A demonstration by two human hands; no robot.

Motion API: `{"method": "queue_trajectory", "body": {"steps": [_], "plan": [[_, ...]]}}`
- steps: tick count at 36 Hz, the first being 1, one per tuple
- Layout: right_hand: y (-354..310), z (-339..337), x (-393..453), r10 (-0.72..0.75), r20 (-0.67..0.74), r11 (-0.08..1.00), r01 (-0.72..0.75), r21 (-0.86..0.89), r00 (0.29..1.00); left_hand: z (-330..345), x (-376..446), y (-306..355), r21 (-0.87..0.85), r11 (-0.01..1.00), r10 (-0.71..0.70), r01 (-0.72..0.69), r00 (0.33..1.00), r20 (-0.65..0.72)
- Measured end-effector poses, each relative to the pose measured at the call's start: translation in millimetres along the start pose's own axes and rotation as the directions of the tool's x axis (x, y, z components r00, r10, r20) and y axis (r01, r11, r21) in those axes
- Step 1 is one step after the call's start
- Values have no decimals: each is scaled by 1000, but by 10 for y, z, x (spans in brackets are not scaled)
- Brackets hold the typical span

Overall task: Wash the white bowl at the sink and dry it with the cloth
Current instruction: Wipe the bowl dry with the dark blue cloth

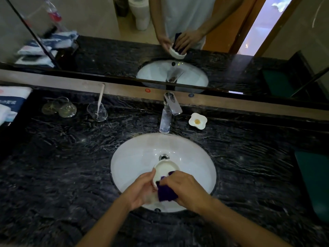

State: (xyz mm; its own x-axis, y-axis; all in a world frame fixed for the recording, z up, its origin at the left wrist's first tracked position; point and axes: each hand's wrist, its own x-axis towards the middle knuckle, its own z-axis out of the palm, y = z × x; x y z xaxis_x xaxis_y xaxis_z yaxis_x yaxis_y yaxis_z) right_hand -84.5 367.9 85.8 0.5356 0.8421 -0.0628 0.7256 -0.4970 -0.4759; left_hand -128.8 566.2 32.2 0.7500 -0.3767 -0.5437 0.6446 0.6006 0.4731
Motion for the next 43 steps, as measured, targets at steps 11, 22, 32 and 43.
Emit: {"method": "queue_trajectory", "body": {"steps": [11, 22, 32, 43], "plan": [[182, -190, 49, -251, 68, 940, 260, -223, 966, 56, 100, 507, 181, 972, -182, 151, 969, 165], [-303, 438, 17, 469, -288, 870, -382, 310, 835, 95, 132, 184, 134, 987, -88, 91, 996, -24], [10, 169, -66, -222, -188, 962, 183, -203, 957, -56, 73, 285, 87, 989, -131, 117, 976, 176], [238, -69, 3, -368, 11, 889, 355, -290, 930, 46, 74, 579, 287, 945, -219, 155, 954, 206]]}}
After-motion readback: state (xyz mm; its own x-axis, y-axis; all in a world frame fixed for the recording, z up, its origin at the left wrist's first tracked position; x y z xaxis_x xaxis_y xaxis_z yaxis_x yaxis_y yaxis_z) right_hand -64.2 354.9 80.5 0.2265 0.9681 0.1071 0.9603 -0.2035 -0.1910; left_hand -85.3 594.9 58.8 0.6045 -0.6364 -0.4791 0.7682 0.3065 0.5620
